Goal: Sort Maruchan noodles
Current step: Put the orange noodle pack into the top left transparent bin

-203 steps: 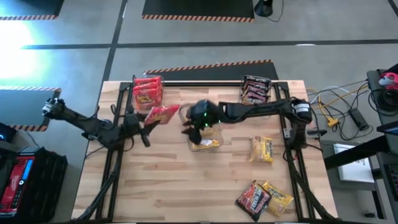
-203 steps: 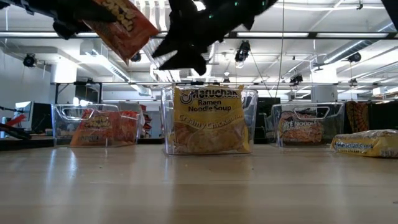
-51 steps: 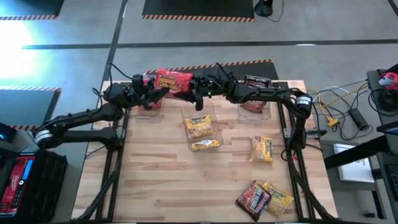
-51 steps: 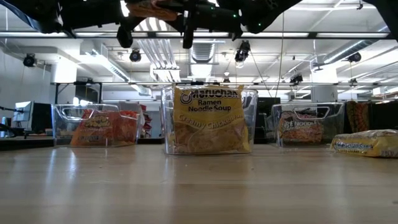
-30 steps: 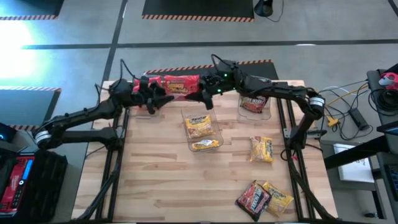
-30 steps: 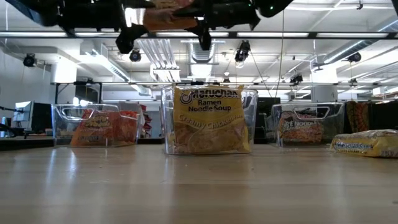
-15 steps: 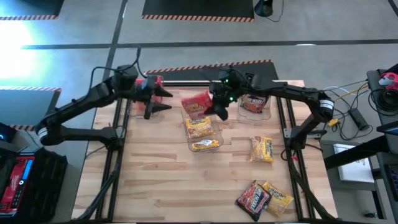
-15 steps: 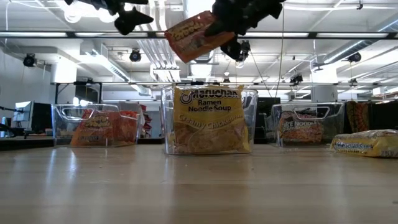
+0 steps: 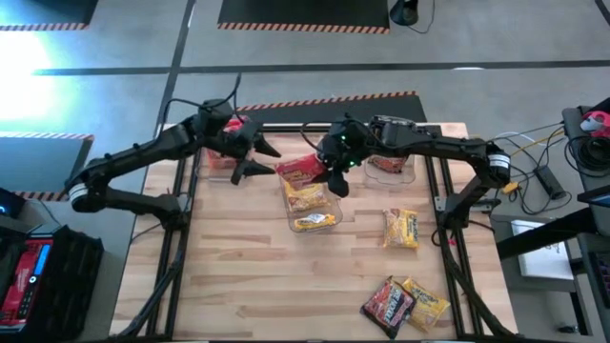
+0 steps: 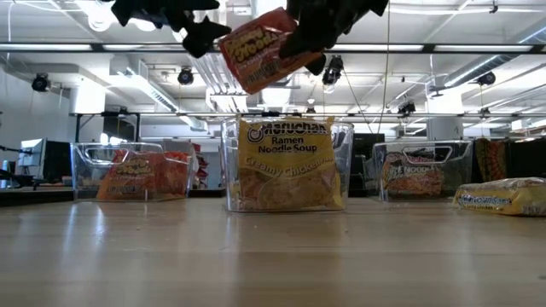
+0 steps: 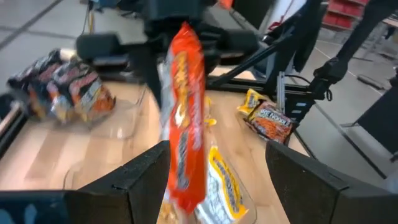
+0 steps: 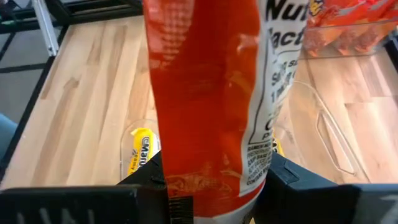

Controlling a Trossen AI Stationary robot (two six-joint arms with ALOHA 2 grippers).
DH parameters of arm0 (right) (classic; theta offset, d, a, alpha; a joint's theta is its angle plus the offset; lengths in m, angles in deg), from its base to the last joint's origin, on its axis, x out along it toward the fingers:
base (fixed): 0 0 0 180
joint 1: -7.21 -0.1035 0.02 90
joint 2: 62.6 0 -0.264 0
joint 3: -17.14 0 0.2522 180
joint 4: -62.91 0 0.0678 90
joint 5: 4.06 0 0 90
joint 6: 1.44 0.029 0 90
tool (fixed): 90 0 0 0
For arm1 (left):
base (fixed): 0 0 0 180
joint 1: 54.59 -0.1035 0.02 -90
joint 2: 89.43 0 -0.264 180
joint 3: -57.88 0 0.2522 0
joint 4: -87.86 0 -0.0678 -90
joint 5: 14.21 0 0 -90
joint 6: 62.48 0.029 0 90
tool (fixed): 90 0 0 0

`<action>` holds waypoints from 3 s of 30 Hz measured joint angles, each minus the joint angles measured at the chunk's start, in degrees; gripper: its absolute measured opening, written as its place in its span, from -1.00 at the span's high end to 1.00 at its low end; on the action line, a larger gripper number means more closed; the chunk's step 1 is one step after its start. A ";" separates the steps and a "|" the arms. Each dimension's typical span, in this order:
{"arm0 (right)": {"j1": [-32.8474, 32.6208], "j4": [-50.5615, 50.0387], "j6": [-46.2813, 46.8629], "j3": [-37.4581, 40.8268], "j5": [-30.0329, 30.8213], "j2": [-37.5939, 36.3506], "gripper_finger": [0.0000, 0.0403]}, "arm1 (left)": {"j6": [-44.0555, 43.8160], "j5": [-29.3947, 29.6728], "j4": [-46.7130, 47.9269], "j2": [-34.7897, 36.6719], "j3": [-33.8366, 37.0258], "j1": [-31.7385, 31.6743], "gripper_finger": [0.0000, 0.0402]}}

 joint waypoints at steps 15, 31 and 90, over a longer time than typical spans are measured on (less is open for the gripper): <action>-0.89 4.43 -2.57 -0.01 4.56 0.02 0.41 | 1.01 -2.21 -8.47 -4.52 0.00 0.57 -0.23; -1.60 5.97 -2.15 -0.09 3.98 0.04 0.41 | 0.55 -0.85 -12.54 -3.81 0.04 0.52 -0.22; -0.87 -6.78 8.52 0.01 5.81 -10.09 -0.01 | 11.12 17.06 24.10 6.02 0.07 -13.06 0.62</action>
